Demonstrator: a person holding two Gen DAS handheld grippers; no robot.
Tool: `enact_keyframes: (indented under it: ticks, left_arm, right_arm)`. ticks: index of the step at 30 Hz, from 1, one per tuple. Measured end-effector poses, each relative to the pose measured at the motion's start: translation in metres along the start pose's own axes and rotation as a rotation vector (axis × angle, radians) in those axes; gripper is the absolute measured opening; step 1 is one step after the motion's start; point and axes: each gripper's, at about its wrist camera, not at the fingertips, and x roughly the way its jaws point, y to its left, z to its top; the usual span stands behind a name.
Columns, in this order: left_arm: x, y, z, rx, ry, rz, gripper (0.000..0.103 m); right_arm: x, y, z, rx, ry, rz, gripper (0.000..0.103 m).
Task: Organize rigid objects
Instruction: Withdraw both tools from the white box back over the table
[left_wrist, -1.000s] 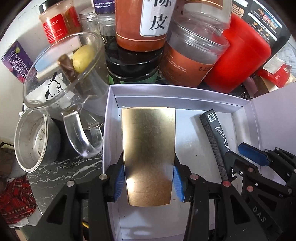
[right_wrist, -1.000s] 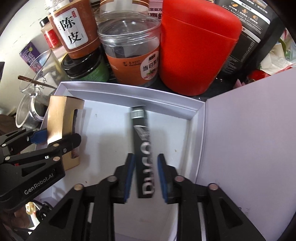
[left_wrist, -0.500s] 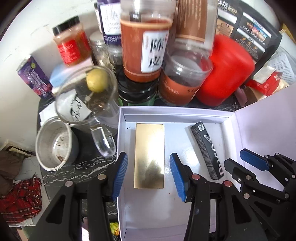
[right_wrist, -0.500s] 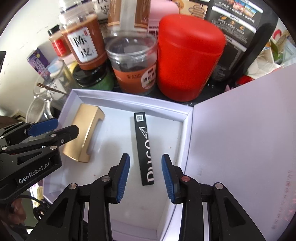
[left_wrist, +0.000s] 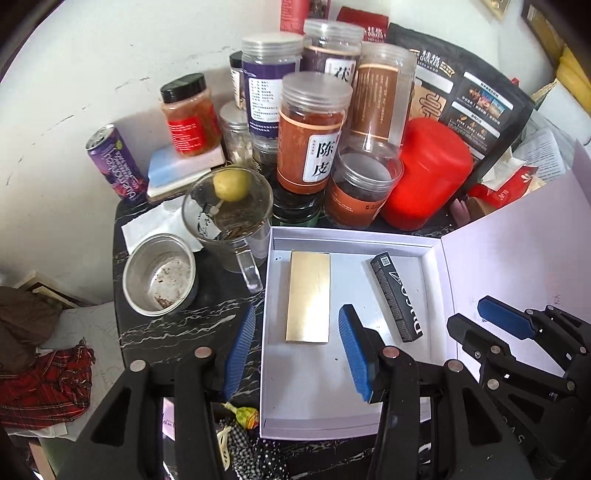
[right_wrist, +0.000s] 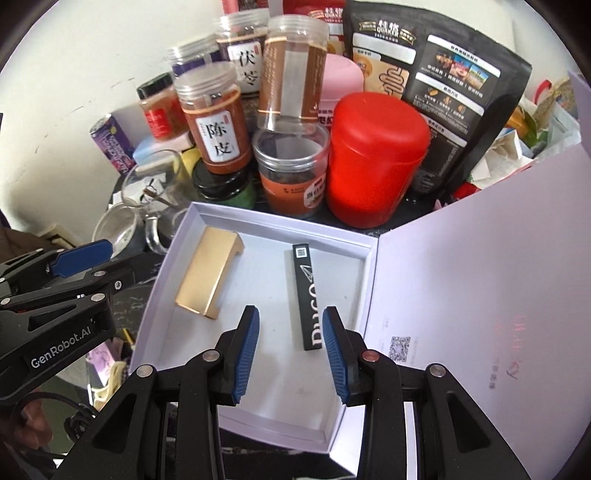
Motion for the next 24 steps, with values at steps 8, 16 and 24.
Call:
enact_keyframes:
  ticks: [8,16,24]
  left_arm:
    - [-0.040,0.007,-0.013,-0.013,-0.049,0.004,0.047]
    - [-0.077,0.016,-0.037,-0.026,-0.093,0.023,0.047]
    - [-0.106,0.027,-0.070,-0.057,-0.120,0.047,0.047]
  right_arm:
    - [-0.033,0.017,-0.008,-0.027,-0.050,0.002,0.036]
    - [-0.061,0.038,-0.025,-0.065,-0.078,0.016,0.036]
    - [-0.082,0.060,-0.049,-0.113,-0.095,0.034,0.036]
